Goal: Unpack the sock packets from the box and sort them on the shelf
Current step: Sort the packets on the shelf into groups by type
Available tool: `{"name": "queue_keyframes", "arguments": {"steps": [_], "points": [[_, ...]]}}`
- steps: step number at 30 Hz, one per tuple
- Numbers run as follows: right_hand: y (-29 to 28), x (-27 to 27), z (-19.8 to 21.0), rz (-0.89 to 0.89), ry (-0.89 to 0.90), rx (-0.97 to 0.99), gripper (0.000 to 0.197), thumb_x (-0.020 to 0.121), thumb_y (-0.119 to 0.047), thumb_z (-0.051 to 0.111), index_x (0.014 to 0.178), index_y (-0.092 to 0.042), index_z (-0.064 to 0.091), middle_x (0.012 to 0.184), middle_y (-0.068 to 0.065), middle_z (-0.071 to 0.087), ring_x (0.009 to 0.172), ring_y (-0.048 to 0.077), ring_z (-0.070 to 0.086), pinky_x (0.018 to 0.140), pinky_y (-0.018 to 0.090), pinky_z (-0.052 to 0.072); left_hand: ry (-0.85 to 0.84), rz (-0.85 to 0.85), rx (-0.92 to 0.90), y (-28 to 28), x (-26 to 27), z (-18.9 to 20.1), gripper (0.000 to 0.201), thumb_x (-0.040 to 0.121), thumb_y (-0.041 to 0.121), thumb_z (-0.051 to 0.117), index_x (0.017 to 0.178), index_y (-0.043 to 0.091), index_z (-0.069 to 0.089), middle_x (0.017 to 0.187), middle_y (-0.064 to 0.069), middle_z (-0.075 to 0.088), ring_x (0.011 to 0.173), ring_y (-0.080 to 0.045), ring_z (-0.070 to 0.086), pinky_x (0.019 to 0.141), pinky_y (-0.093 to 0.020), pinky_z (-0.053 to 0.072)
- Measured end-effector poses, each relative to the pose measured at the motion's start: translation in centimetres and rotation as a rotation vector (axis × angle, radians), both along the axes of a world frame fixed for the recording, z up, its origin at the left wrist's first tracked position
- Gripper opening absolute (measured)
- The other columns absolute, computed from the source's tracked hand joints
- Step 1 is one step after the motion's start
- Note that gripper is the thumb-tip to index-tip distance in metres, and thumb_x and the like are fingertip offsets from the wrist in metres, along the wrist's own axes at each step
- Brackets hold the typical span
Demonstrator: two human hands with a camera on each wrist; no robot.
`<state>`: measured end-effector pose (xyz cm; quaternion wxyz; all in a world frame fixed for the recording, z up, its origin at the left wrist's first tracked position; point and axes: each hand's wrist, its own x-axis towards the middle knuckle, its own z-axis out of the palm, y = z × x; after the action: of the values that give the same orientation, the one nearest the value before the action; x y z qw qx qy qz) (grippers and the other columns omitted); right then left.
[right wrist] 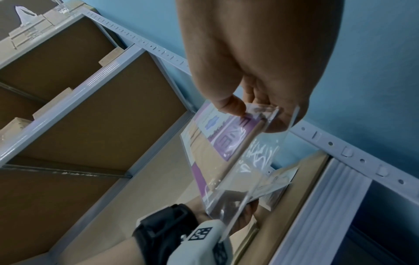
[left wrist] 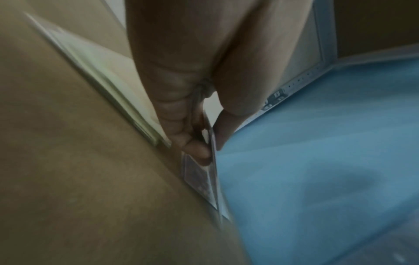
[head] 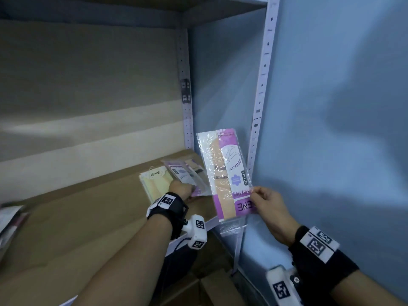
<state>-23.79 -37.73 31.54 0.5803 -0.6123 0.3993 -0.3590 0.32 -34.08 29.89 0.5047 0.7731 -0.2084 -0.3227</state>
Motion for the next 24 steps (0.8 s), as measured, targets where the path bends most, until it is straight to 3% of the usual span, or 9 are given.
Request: {"name": "queue_keyframes", "arguments": {"steps": [1,3,6,8,10,13,17,20,24], "points": [[-0.2,-0.2,-0.1,-0.001,0.002,0.000,0.018,0.095,-0.004,0.047,0.096,0.004,0.063,0.089,0.015,0.071,0.076,0.022,0.065,0.075,0.035,0.053,-0.021,-0.003,0.024,-0.5,-0.2,0.0,0.012,0.080,0.003,0.071,0.080,0.004,0.059,0.098,-0.018,0.065,0.082,-0.029,0.065,0.071,-0.033,0.057],[-0.4,-0.7,-0.1,0.012,0.002,0.001,0.018,0.095,-0.004,0.047,0.098,0.002,0.064,0.092,0.014,0.073,0.076,0.018,0.067,0.072,0.031,0.054,-0.098,-0.017,0.087,-1.5,-0.4,0.2,0.026,0.079,0.011,0.075,0.098,0.003,0.061,0.110,-0.017,0.065,0.094,-0.029,0.065,0.078,-0.032,0.057],[-0.4,-1.3,-0.1,0.020,-0.018,0.009,0.018,0.094,-0.001,0.046,0.096,-0.001,0.065,0.085,0.007,0.074,0.069,0.011,0.068,0.063,0.022,0.053,-0.209,-0.082,0.215,-2.5,-0.9,0.9,0.034,0.083,0.015,0.070,0.111,0.004,0.054,0.108,-0.012,0.061,0.091,-0.024,0.062,0.071,-0.026,0.054],[-0.6,-1.8,-0.1,0.023,-0.024,0.006,0.019,0.094,0.000,0.046,0.096,0.000,0.065,0.086,0.007,0.075,0.071,0.012,0.068,0.067,0.026,0.054,-0.345,-0.179,0.339,-3.0,-1.1,1.5,0.041,0.084,0.024,0.065,0.116,0.001,0.054,0.106,-0.010,0.057,0.106,-0.027,0.060,0.082,-0.029,0.049],[-0.8,-2.0,-0.2,0.019,-0.022,0.003,0.019,0.094,0.000,0.046,0.097,0.000,0.064,0.090,0.010,0.075,0.073,0.015,0.069,0.072,0.031,0.055,-0.461,-0.250,0.441,-3.2,-1.1,1.9,0.058,0.077,0.031,0.062,0.125,-0.001,0.053,0.119,-0.011,0.059,0.113,-0.027,0.058,0.089,-0.030,0.048],[-0.9,-2.2,-0.5,0.011,-0.027,0.011,0.019,0.095,-0.001,0.046,0.097,0.000,0.065,0.092,0.011,0.075,0.075,0.017,0.069,0.075,0.034,0.055,-0.625,-0.299,0.517,-3.2,-1.1,2.1,0.046,0.092,0.034,0.052,0.130,0.008,0.052,0.132,-0.012,0.055,0.118,-0.028,0.055,0.088,-0.028,0.044],[-0.6,-2.0,-0.7,0.024,-0.040,0.029,0.019,0.095,0.000,0.046,0.096,0.000,0.065,0.090,0.010,0.075,0.077,0.018,0.069,0.076,0.036,0.055,-0.859,-0.378,0.509,-3.1,-1.5,0.9,0.051,0.088,0.039,0.050,0.131,0.013,0.048,0.135,-0.011,0.048,0.118,-0.031,0.053,0.095,-0.036,0.046],[-0.4,-1.9,-0.5,0.030,-0.047,0.031,0.019,0.094,0.000,0.046,0.096,0.001,0.065,0.091,0.010,0.075,0.077,0.018,0.069,0.075,0.034,0.055,-0.947,-0.496,0.519,-3.2,-2.4,-0.4,0.041,0.090,0.038,0.048,0.127,0.021,0.052,0.133,-0.010,0.045,0.121,-0.032,0.047,0.097,-0.042,0.041],[-0.3,-1.8,-0.3,0.039,-0.055,0.027,0.019,0.094,0.001,0.046,0.095,0.001,0.065,0.090,0.008,0.075,0.076,0.016,0.070,0.069,0.028,0.055,-0.978,-0.501,0.542,-3.8,-2.3,-1.1,0.040,0.092,0.034,0.046,0.130,0.022,0.050,0.133,-0.011,0.044,0.125,-0.033,0.041,0.100,-0.045,0.038]]}}
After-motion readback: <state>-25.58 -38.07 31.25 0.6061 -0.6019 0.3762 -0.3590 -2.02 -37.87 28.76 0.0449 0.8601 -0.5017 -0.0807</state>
